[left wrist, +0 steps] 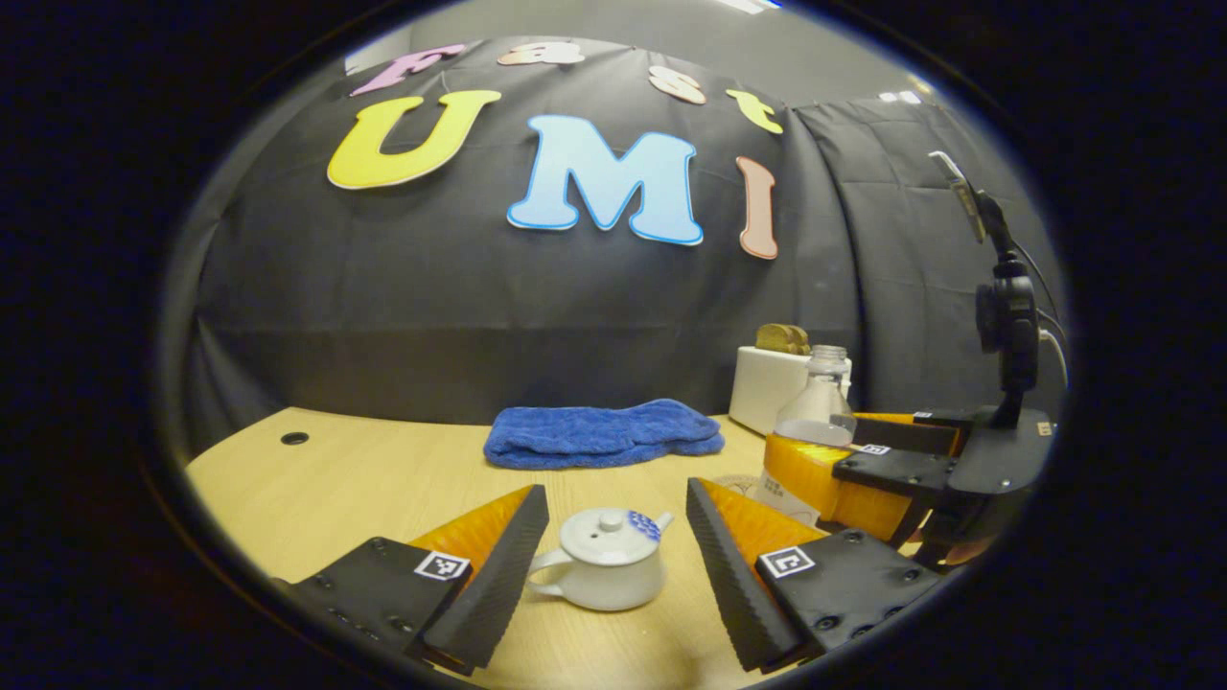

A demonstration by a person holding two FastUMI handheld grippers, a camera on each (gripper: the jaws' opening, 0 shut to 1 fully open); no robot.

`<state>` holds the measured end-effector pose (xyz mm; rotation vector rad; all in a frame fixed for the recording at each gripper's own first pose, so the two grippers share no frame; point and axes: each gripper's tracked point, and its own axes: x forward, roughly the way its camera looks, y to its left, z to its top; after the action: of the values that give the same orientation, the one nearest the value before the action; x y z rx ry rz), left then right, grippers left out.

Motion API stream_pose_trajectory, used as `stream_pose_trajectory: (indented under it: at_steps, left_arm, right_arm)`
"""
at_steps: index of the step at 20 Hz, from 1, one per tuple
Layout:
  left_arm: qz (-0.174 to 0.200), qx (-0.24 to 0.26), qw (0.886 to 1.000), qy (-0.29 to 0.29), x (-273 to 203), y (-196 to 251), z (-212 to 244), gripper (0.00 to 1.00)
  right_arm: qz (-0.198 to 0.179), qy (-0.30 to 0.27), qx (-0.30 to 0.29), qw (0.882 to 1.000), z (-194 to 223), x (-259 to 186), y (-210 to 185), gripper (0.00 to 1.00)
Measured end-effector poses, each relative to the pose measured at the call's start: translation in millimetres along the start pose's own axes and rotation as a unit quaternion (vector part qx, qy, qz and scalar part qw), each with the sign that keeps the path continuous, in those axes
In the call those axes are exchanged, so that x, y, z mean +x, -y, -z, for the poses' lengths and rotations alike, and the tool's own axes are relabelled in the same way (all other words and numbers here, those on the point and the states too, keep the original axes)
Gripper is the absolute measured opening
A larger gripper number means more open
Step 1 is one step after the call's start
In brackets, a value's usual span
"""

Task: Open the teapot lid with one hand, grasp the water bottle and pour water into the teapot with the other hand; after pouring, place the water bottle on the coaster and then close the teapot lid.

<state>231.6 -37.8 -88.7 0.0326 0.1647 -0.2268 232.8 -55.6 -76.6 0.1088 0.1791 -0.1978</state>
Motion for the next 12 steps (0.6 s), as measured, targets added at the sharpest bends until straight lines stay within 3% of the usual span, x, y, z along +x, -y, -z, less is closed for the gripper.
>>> stream_pose_trajectory:
  at_steps: [12]
  left_arm:
    - [0.009,0.008,1.000,-0.011,20.7,2.1,12.3,0.92]
  right_arm:
    - [-0.006,-0.053,-0.001,0.999,28.9,9.5,0.1,0.96]
